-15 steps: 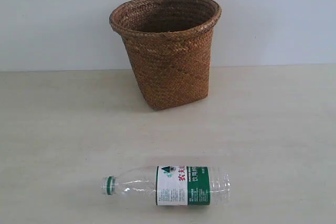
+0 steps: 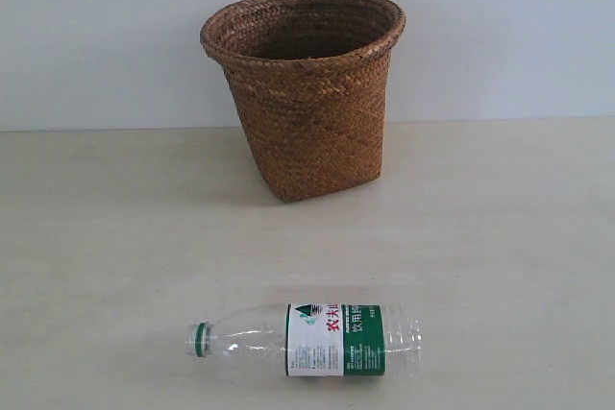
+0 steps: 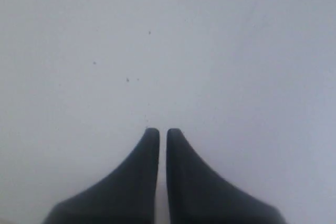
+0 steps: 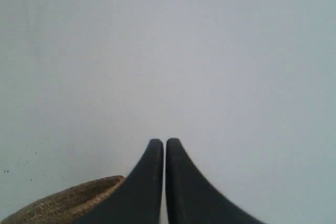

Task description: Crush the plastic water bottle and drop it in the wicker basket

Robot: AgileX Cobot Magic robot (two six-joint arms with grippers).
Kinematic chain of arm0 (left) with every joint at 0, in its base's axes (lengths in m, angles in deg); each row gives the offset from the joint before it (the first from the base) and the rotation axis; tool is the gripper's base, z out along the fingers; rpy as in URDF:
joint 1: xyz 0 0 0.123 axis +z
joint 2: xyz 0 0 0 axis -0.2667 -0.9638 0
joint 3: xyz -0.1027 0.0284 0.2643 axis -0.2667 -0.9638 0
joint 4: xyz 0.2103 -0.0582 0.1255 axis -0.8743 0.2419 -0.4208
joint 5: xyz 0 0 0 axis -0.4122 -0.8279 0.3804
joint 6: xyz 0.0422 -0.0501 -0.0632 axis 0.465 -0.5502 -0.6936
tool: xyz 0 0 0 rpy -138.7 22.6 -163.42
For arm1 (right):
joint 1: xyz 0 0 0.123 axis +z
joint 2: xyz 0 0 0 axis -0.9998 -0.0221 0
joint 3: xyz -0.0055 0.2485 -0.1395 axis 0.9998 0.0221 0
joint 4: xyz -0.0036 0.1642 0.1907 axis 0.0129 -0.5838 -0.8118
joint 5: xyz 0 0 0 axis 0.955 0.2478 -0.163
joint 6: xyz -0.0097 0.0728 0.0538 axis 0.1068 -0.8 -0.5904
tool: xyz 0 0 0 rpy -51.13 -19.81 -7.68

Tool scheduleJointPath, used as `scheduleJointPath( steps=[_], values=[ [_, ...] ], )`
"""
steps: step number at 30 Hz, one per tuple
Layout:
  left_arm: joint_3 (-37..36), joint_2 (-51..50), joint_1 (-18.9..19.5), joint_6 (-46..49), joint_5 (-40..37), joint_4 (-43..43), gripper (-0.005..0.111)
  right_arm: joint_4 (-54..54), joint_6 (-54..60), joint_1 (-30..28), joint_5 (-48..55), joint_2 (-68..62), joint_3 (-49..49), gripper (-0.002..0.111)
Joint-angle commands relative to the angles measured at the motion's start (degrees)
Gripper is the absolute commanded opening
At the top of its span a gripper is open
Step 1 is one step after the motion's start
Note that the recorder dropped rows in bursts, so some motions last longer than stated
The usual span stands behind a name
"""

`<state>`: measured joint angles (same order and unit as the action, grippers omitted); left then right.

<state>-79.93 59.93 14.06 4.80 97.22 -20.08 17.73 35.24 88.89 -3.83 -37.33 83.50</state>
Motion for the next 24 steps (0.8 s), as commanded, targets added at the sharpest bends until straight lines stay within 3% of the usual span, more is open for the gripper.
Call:
scheduleJointPath(
  steps=[1, 3, 10, 15, 18, 21, 24],
  values=[
    [3.1, -5.3, 0.2, -2.3, 2.8, -0.2, 0.004, 0.5, -1.9, -0.2, -1.2, -4.0, -6.0, 0.0],
    [7.1, -10.2, 0.2, -2.3, 2.4, -1.9, 0.004, 0.9, -1.7, -0.2, 1.4, -7.5, -10.5, 0.0],
    [30.6, -40.0, 0.2, -2.5, -5.0, -17.0, 0.004, 11.0, -1.1, -0.2, 17.0, -29.3, -31.2, 0.0],
    [37.9, -52.6, -0.1, -2.5, -10.9, -32.6, 0.004, 15.6, 2.8, -0.1, 24.9, -41.4, -37.3, 0.0],
    [39.3, -57.6, -3.1, -2.5, -14.1, -43.8, 0.004, 15.6, 6.3, -0.1, 27.8, -46.9, -39.1, 0.0],
    [41.3, -61.7, -7.2, -2.5, -20.8, -49.8, 0.004, 15.6, 10.5, 1.6, 31.6, -51.3, -41.0, 0.0],
    [45.4, -68.1, -14.1, 2.0, -32.2, -51.4, 0.004, 15.3, 21.7, 7.7, 46.1, -59.4, -47.0, 0.0]
  ],
)
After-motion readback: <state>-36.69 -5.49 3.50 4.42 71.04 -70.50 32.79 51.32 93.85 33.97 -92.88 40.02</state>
